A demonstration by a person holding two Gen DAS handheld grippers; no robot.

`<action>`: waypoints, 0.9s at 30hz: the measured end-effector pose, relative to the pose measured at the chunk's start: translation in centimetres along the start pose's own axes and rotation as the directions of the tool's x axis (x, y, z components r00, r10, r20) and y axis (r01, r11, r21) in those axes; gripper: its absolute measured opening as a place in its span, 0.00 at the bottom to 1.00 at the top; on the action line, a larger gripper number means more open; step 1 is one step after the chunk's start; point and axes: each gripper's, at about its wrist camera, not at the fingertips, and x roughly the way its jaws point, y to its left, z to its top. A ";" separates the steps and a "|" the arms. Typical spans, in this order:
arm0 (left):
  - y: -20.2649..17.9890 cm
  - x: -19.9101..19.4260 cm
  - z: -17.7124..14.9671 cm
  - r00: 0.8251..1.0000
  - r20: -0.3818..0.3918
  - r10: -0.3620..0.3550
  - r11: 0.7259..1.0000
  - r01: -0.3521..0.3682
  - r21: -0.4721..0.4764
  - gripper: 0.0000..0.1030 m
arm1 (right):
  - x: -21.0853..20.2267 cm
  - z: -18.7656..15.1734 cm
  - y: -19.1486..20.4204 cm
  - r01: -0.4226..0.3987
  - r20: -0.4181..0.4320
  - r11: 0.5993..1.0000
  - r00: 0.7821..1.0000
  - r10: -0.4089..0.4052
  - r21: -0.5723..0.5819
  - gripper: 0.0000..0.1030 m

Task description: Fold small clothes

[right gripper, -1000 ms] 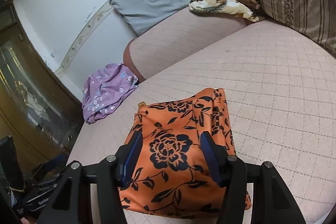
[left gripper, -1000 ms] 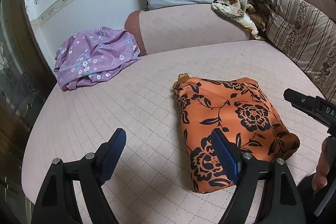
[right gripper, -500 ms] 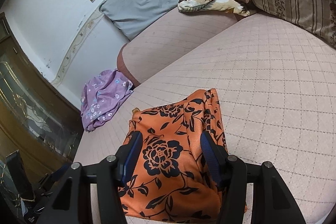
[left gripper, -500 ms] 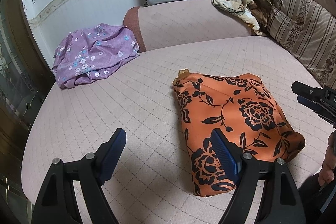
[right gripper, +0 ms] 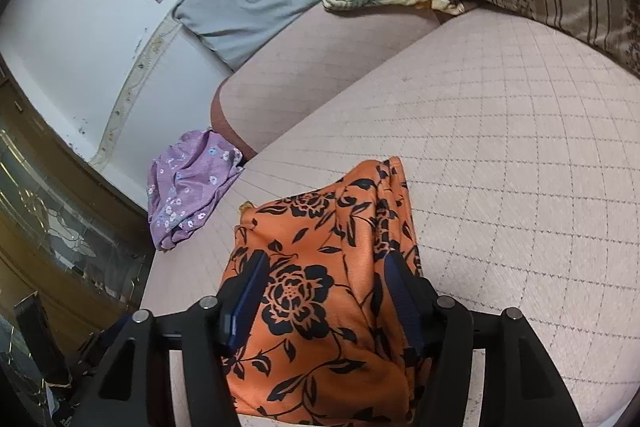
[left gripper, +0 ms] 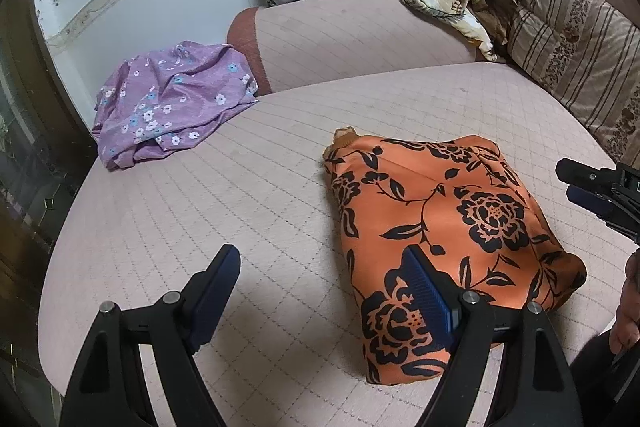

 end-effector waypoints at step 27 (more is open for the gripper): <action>0.6 12.0 -0.1 0.759 -0.311 -0.572 0.816 0.487 -0.312 0.81 | 8.2 0.2 -7.3 -0.021 -0.281 0.963 0.954 0.099 0.268 0.75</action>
